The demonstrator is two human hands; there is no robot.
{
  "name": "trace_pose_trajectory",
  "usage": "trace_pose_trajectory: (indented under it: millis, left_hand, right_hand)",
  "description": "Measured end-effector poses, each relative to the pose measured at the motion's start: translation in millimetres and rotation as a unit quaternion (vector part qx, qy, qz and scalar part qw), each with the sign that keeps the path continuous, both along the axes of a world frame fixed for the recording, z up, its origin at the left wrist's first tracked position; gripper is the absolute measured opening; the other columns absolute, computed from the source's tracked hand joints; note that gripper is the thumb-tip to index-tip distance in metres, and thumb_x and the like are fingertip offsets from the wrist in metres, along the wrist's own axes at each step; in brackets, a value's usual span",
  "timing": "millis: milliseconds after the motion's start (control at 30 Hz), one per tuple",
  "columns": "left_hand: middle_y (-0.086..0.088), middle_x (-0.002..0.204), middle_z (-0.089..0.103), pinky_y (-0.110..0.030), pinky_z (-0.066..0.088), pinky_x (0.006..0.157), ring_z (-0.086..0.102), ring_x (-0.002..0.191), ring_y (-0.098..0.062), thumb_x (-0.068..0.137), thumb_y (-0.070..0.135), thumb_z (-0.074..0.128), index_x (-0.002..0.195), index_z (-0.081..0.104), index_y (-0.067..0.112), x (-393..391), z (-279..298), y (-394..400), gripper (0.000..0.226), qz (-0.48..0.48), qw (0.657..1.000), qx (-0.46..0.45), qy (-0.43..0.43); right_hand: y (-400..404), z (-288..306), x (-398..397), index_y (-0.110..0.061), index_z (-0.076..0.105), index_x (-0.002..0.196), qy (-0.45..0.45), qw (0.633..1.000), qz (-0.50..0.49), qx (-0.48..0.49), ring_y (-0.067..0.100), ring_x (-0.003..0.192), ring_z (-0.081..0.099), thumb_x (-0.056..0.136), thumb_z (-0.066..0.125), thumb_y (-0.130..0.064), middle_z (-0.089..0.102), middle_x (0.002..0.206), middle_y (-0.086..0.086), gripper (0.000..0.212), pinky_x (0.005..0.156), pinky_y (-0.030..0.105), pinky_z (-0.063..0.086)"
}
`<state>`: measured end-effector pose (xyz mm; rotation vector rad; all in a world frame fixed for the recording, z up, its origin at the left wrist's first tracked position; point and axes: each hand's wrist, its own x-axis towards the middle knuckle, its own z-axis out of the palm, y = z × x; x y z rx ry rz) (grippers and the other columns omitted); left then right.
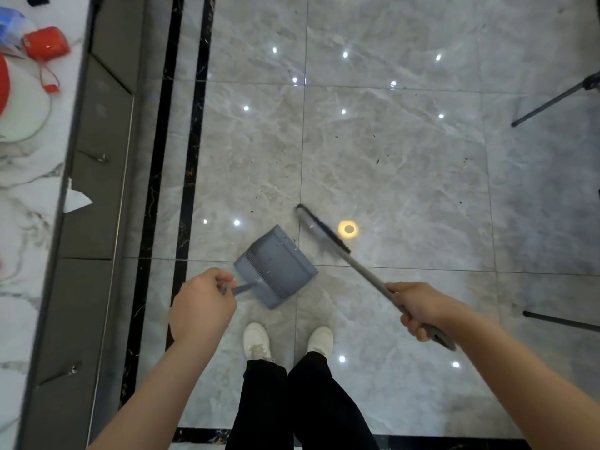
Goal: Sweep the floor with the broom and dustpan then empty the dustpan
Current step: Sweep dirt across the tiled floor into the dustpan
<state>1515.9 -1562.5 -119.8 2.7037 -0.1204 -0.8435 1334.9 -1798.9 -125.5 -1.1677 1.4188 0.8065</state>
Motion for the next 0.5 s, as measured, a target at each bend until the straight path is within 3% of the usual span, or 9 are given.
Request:
trace_pose_trajectory:
  millis: [100,200,367,500]
  left_hand:
    - [0.003,0.092,0.072,-0.04,0.059,0.06,0.067,0.066,-0.023,0.088,0.01,0.057,0.097,0.068,0.025,2,-2,3,0.021,-0.008,1.0,-0.001,-0.006]
    - [0.003,0.092,0.072,-0.04,0.059,0.06,0.066,0.065,-0.022,0.089,0.01,0.056,0.098,0.068,0.024,1,0,5,0.021,-0.008,1.0,-0.005,-0.001]
    - [0.001,0.089,0.072,-0.035,0.057,0.06,0.066,0.067,-0.022,0.089,0.013,0.057,0.101,0.069,0.023,2,-1,5,0.02,-0.006,1.0,0.0,-0.006]
    - [0.002,0.096,0.072,-0.026,0.046,0.057,0.067,0.077,-0.021,0.09,0.012,0.056,0.106,0.068,0.023,3,-1,5,0.023,-0.015,1.0,0.009,-0.003]
  right_hand:
    - [23,6,10,-0.027,0.049,0.133,-0.003,0.999,0.022,0.048,0.008,0.032,0.024,0.098,0.024,-0.009,0.033,0.057,0.002,0.047,0.034,0.013,0.021]
    - [19,23,10,-0.015,0.049,0.133,-0.005,0.997,0.021,0.068,0.008,0.037,0.022,0.098,0.029,-0.011,0.03,0.056,0.002,0.041,0.035,0.014,0.018]
    - [1,34,12,-0.034,0.046,0.135,-0.005,1.0,-0.004,-0.001,0.009,0.035,0.024,0.099,0.028,-0.014,0.031,0.057,0.003,0.045,0.034,0.013,0.021]
    - [14,14,31,-0.033,0.045,0.136,-0.007,0.999,0.001,-0.04,0.012,0.039,0.023,0.1,0.025,-0.015,0.032,0.057,0.003,0.046,0.036,0.015,0.021]
